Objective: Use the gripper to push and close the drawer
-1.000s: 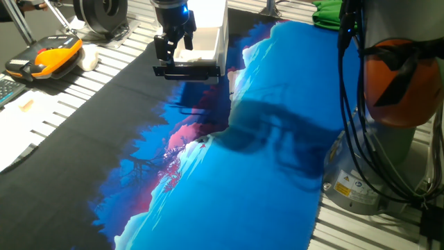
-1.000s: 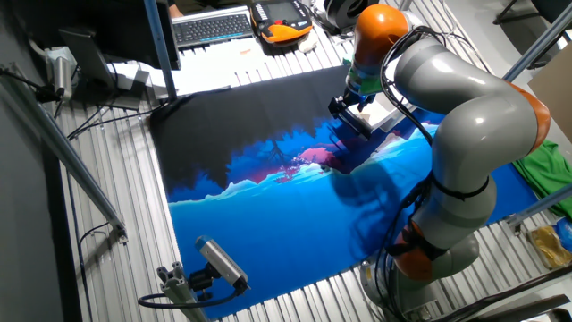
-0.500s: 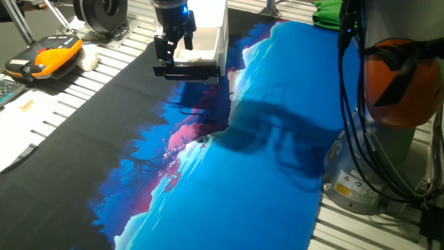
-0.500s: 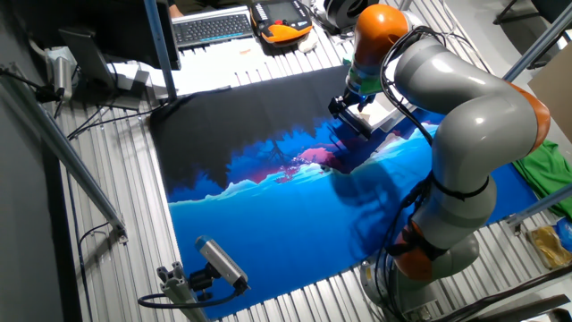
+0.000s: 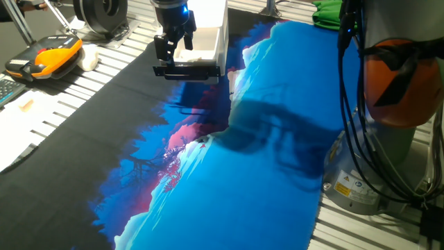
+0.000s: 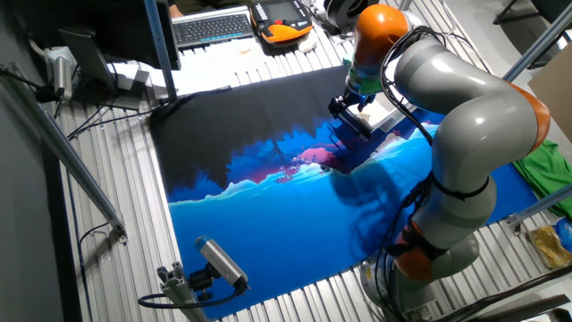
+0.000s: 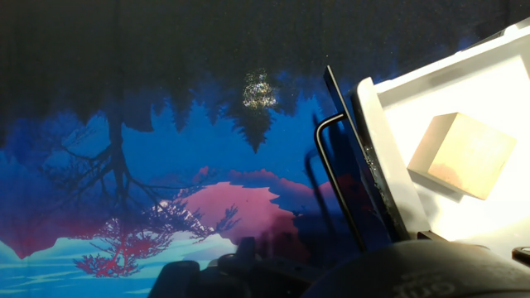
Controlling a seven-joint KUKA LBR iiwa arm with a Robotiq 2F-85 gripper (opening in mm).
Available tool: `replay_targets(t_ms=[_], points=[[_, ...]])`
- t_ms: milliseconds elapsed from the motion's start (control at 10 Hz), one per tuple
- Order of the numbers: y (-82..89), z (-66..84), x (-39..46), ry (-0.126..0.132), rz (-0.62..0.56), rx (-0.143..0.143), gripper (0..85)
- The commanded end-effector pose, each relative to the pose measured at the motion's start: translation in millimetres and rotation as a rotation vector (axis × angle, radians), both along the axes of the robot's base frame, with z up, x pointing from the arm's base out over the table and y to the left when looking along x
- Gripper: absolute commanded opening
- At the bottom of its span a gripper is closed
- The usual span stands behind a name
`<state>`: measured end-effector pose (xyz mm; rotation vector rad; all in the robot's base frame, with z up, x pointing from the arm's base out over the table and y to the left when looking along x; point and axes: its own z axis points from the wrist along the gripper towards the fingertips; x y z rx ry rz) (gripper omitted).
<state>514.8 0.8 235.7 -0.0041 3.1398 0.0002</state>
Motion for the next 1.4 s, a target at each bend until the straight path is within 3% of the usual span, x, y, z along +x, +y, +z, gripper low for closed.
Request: replay_targets(t_ms=[0, 1300], points=[[0.0, 0.2, 0.0, 0.080, -0.336, -0.039, 0.0], [1.1, 4.1, 1.4, 0.088, -0.331, -0.038, 0.0]])
